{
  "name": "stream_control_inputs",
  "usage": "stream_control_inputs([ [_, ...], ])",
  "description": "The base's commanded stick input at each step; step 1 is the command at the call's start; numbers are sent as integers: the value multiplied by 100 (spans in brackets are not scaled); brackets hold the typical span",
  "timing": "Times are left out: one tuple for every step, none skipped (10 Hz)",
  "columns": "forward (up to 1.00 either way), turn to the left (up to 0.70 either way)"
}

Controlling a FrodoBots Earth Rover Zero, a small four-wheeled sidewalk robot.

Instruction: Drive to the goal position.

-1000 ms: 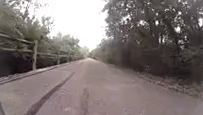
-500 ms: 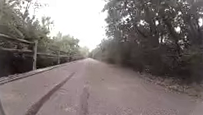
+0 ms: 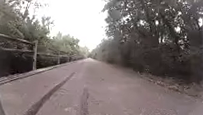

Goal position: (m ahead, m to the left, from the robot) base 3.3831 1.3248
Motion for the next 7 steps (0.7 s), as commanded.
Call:
stream_control_inputs([
  [7, 0],
  [7, 0],
  [7, 0],
  [7, 0],
  [7, 0],
  [7, 0],
  [7, 0],
])
